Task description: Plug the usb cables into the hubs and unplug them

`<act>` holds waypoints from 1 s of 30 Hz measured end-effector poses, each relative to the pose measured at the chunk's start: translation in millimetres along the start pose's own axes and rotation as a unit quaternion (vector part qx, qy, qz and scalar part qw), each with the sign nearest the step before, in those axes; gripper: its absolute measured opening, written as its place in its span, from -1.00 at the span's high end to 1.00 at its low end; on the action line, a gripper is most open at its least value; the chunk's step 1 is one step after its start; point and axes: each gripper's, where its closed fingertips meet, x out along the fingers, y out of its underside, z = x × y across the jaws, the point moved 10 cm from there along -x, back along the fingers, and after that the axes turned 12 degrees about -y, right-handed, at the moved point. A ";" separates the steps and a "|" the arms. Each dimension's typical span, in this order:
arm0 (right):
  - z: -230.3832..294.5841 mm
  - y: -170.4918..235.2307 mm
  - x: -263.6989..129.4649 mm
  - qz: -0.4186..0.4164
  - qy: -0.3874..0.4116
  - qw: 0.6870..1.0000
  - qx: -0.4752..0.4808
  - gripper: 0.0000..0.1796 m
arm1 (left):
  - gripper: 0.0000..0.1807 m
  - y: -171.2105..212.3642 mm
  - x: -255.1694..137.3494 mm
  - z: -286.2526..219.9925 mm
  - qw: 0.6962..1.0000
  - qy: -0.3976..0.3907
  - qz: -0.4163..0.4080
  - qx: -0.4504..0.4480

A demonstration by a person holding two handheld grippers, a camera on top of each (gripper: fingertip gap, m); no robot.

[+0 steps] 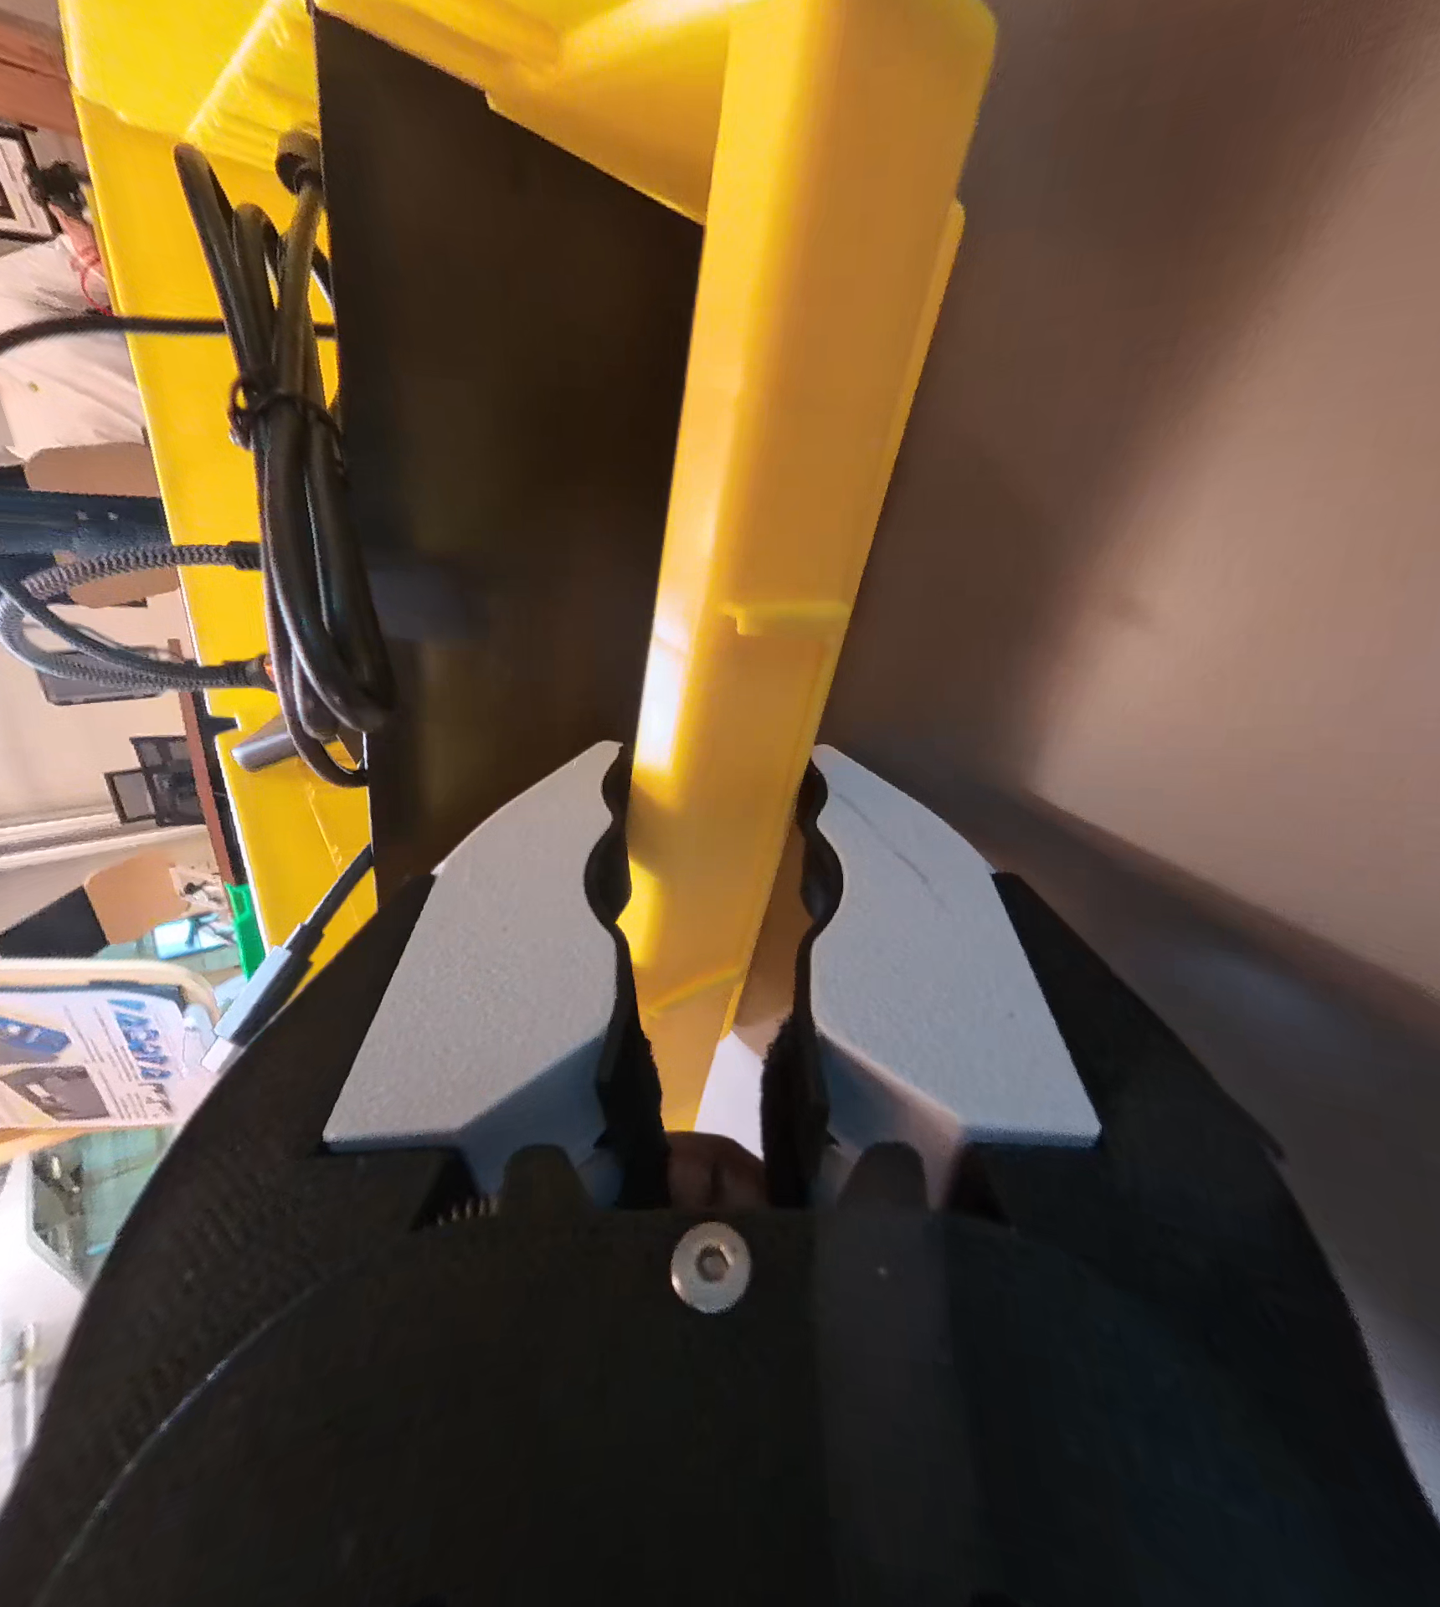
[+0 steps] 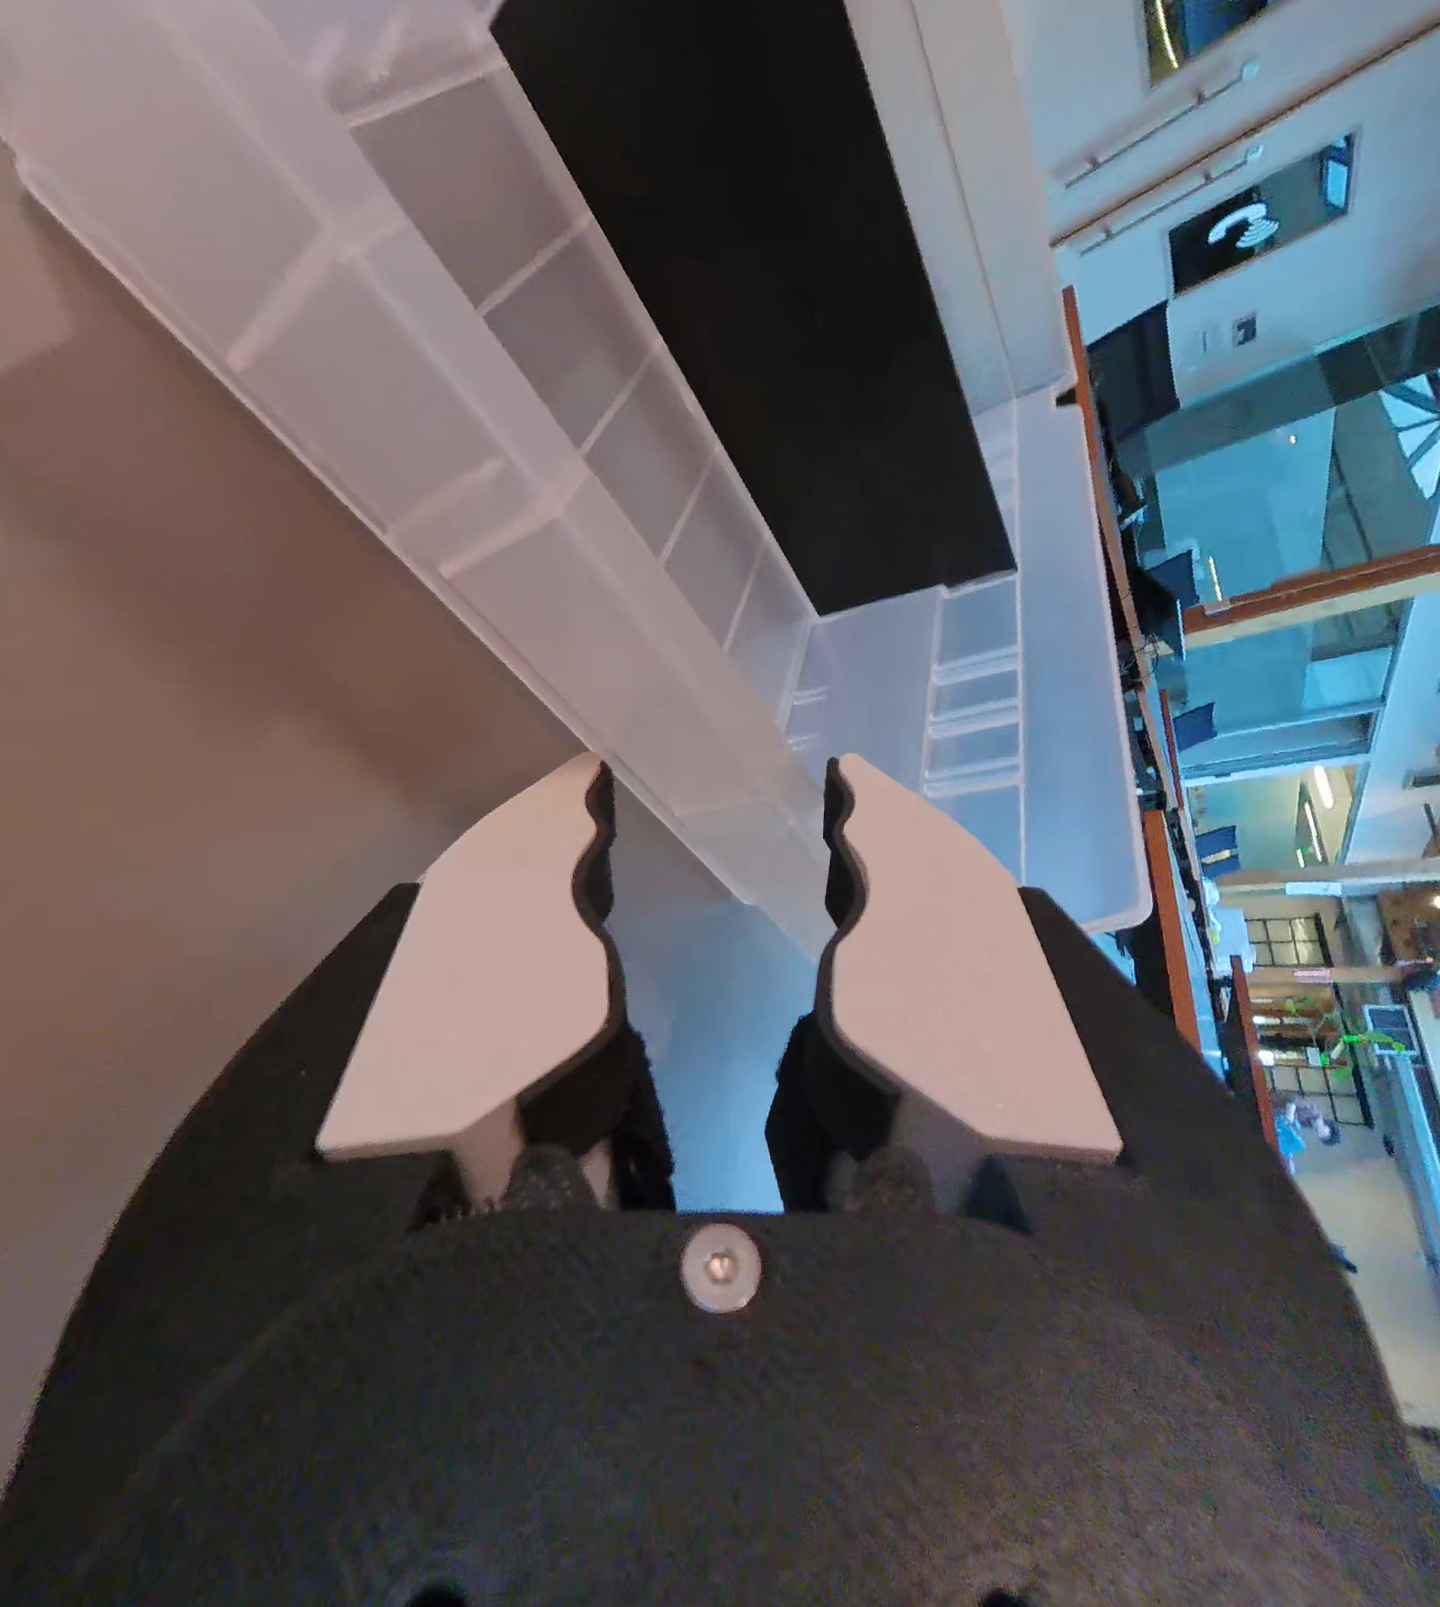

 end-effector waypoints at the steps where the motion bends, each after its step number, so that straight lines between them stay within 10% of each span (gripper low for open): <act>1: 0.1 -0.2 -1.8 -0.005 -0.006 1.000 -0.006 0.48 | 0.60 3.0 -0.5 1.3 1.000 0.001 0.005 -0.012; 12: -17.3 -21.2 -60.1 -0.295 -0.138 0.942 0.081 0.46 | 0.33 -20.4 -39.5 48.2 0.909 0.094 -0.232 -0.332; 15: -17.8 -43.3 -87.0 -0.491 -0.244 0.825 0.135 0.44 | 0.29 -25.7 -39.6 68.5 0.878 0.015 -0.243 -0.412; 21: -1.5 -92.0 -110.2 -0.819 -0.228 0.432 0.302 0.42 | 0.25 -31.7 -35.8 136.9 0.858 -0.066 -0.229 -0.455; 26: 43.2 -128.8 -70.1 -0.747 -0.269 0.501 0.345 -0.02 | 0.23 -34.3 -43.1 210.9 0.830 -0.103 -0.239 -0.492; 30: 48.1 -135.5 -68.7 -0.734 -0.269 0.552 0.288 0.02 | 0.15 -21.8 -16.5 222.3 0.836 -0.072 -0.133 -0.528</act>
